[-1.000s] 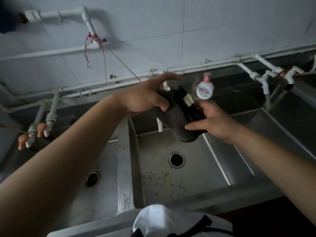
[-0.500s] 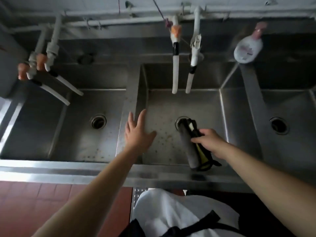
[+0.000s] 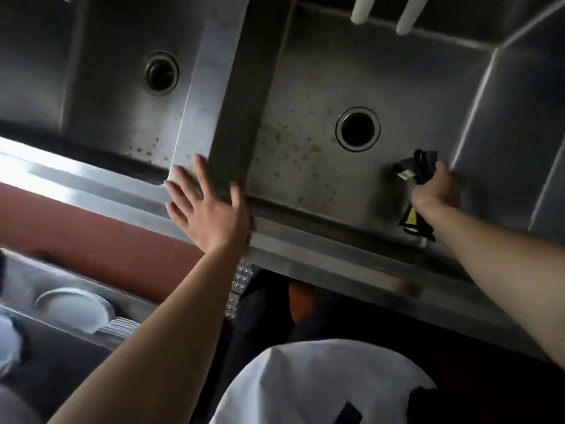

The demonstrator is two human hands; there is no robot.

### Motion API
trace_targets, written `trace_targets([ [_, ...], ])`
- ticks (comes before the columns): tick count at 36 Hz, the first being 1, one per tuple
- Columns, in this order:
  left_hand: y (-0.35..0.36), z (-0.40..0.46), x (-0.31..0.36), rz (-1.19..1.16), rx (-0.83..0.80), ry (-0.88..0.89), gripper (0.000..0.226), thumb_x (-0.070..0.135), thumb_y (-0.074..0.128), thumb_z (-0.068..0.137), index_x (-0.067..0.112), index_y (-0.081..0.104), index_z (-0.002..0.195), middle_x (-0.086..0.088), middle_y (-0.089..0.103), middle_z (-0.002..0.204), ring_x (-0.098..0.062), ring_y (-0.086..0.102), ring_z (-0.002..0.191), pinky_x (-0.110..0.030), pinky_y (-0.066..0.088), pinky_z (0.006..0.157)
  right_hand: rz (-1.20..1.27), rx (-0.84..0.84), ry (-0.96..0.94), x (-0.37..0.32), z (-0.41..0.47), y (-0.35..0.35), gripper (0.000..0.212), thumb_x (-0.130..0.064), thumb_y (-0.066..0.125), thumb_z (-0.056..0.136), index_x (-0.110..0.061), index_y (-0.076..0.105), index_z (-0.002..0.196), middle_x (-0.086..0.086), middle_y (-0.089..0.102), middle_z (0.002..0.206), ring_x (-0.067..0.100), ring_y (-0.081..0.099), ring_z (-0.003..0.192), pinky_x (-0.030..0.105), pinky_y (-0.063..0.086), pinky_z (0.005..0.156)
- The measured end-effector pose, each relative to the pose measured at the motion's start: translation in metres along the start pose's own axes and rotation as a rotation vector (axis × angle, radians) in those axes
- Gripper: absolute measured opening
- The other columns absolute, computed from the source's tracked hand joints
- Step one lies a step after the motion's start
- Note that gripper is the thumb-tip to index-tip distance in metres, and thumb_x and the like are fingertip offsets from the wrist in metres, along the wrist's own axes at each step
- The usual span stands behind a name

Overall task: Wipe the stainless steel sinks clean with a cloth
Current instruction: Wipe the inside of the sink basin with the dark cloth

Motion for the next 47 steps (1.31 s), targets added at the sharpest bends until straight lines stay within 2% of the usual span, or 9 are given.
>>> trace_targets([
  [7,-0.002,0.0,0.0,-0.021,0.113,0.022,0.078,0.059,0.042,0.084,0.044,0.011,0.155,-0.003,0.008,0.167,-0.026,0.003,0.153,-0.048,0.005,0.123,-0.001,-0.008,0.07,-0.027,0.057,0.065,0.061,-0.016,0.055,0.086,-0.022,0.032,0.142,0.017,0.048,0.137,0.041,0.055,0.118,0.044,0.045,0.098],
  [14,-0.005,-0.002,0.003,-0.039,0.133,0.008,0.077,0.053,0.047,0.085,0.043,0.016,0.154,-0.003,0.01,0.166,-0.027,0.004,0.153,-0.048,0.005,0.123,0.17,-0.115,0.134,-0.092,0.015,0.158,0.064,-0.029,0.04,0.1,-0.021,0.013,0.157,0.02,0.026,0.156,0.04,0.039,0.136,0.04,0.032,0.11],
  [19,-0.004,-0.002,0.002,-0.034,0.133,0.001,0.076,0.051,0.047,0.085,0.044,0.016,0.154,-0.002,0.012,0.166,-0.025,0.004,0.153,-0.049,0.006,0.122,0.205,-0.498,-0.096,-0.171,-0.058,0.222,0.091,-0.022,0.06,0.085,-0.031,0.005,0.157,0.017,0.02,0.159,0.043,0.04,0.136,0.042,0.04,0.105],
  [23,-0.003,-0.001,0.0,-0.049,0.144,0.005,0.074,0.052,0.045,0.085,0.046,0.015,0.153,-0.002,0.013,0.166,-0.024,0.004,0.153,-0.05,0.006,0.123,0.126,-0.584,-0.357,-0.217,-0.071,0.233,0.087,-0.012,0.062,0.085,-0.025,0.015,0.157,0.022,0.035,0.149,0.044,0.047,0.127,0.036,0.045,0.092],
  [28,-0.002,-0.001,-0.002,-0.08,0.147,0.001,0.072,0.05,0.045,0.087,0.046,0.016,0.153,-0.001,0.013,0.166,-0.023,0.004,0.153,-0.049,0.005,0.123,-0.311,-0.657,-0.693,-0.212,-0.069,0.224,0.084,-0.014,0.064,0.089,-0.023,0.017,0.158,0.015,0.022,0.161,0.036,0.034,0.142,0.039,0.037,0.111],
  [31,-0.003,-0.001,-0.001,-0.082,0.149,-0.002,0.073,0.049,0.045,0.085,0.044,0.018,0.153,-0.002,0.014,0.166,-0.025,0.006,0.153,-0.049,0.006,0.122,-0.541,-0.648,-0.811,-0.167,-0.064,0.206,0.08,-0.019,0.066,0.087,-0.031,0.025,0.154,0.009,0.024,0.161,0.036,0.041,0.137,0.042,0.041,0.107],
  [34,-0.004,-0.001,0.0,-0.079,0.138,-0.003,0.075,0.048,0.046,0.084,0.044,0.018,0.154,-0.002,0.014,0.166,-0.027,0.007,0.153,-0.05,0.007,0.122,-0.544,-0.579,-0.671,-0.103,-0.04,0.18,0.071,-0.027,0.069,0.084,-0.031,0.035,0.146,0.01,0.038,0.152,0.036,0.052,0.126,0.04,0.046,0.096],
  [40,-0.005,-0.002,0.001,-0.079,0.129,0.006,0.075,0.046,0.047,0.085,0.043,0.017,0.154,-0.004,0.014,0.166,-0.029,0.007,0.153,-0.051,0.007,0.122,0.102,-0.223,0.139,-0.03,0.023,0.119,0.057,-0.021,0.061,0.089,-0.016,0.038,0.14,0.018,0.053,0.137,0.039,0.055,0.118,0.038,0.048,0.094],
  [47,-0.006,-0.002,0.001,-0.065,0.115,0.002,0.075,0.048,0.045,0.086,0.04,0.017,0.155,-0.007,0.012,0.166,-0.031,0.005,0.153,-0.053,0.006,0.122,0.35,-0.137,0.221,-0.121,0.035,0.146,0.075,-0.022,0.057,0.093,-0.021,0.018,0.157,0.016,0.044,0.149,0.037,0.05,0.129,0.033,0.044,0.092],
])
Point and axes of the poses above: each hand's wrist, its own z-axis towards the middle knuckle, its own y-axis out of the palm, x = y × z, the point moved 7 cm from there along z, towards the middle knuckle
